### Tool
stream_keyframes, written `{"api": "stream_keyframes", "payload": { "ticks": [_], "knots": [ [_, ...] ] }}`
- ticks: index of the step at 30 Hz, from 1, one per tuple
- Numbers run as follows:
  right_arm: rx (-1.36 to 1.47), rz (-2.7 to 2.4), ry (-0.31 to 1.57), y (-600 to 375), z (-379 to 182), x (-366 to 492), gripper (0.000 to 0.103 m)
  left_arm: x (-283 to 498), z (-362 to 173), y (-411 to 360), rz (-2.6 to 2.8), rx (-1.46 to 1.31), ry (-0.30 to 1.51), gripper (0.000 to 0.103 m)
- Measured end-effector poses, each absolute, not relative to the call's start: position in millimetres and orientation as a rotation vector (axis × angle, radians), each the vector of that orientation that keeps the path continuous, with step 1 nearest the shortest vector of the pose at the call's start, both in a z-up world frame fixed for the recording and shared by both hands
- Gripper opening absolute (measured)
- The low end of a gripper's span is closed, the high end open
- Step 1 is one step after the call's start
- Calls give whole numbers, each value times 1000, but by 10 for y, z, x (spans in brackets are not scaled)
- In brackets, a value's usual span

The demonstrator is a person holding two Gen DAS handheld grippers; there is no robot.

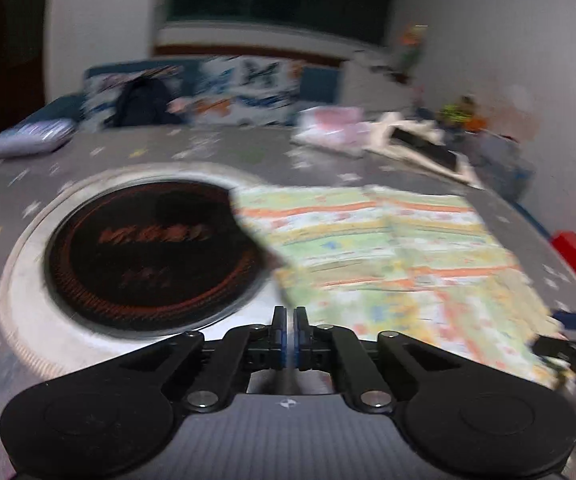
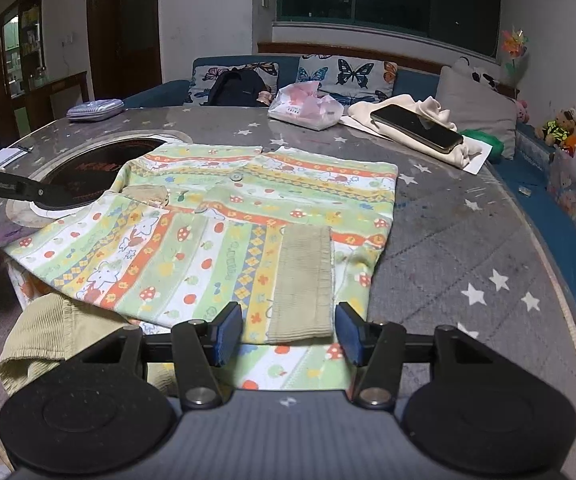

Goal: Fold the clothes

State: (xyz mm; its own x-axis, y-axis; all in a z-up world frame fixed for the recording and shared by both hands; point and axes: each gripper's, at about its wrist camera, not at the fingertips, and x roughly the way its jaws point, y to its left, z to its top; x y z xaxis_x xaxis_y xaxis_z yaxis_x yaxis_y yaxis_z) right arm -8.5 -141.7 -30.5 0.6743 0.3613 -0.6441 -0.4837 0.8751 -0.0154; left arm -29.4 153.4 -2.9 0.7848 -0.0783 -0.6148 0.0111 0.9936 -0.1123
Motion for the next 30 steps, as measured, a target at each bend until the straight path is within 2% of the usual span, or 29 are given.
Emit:
{"api": "stream_keyframes", "payload": {
  "ticks": [2, 4, 6, 9, 10, 11, 14, 16, 22, 25, 26, 27, 30],
  "knots": [
    [-191, 479, 682, -1415, -305, -87, 53, -245, 3, 1413, -74, -77, 665, 34],
    [-192, 480, 683, -1413, -306, -89, 53, -156, -9, 1317, -81, -47, 675, 41],
    [-192, 481, 684, -1411, -306, -91, 53, -46, -59, 1233, -87, -18, 697, 41],
    [-193, 482, 685, -1407, -307, -94, 53, 107, -187, 1179, -78, 3, 753, 34],
    [-193, 483, 686, -1406, -307, -95, 54, 120, -207, 1189, -74, 4, 751, 27],
    [-193, 483, 686, -1405, -307, -96, 57, 128, -222, 1201, -71, 4, 746, 17],
    [-194, 485, 688, -1399, -315, -97, 60, 82, -182, 1312, -60, -41, 726, 4],
    [-192, 486, 688, -1400, -318, -101, 61, 31, -145, 1388, -45, -66, 704, 0],
    [-186, 489, 689, -1406, -325, -92, 66, -100, -122, 1608, 19, -99, 701, 0],
    [-187, 489, 689, -1408, -333, -96, 66, -86, -71, 1548, -60, -95, 703, 7],
    [-188, 488, 689, -1405, -333, -97, 67, -68, -51, 1494, -86, -78, 699, 15],
    [-187, 487, 689, -1402, -332, -98, 67, -41, -40, 1435, -102, -58, 696, 20],
    [-185, 487, 689, -1402, -331, -99, 67, 59, -41, 1259, -129, 20, 694, 45]
  ]
}}
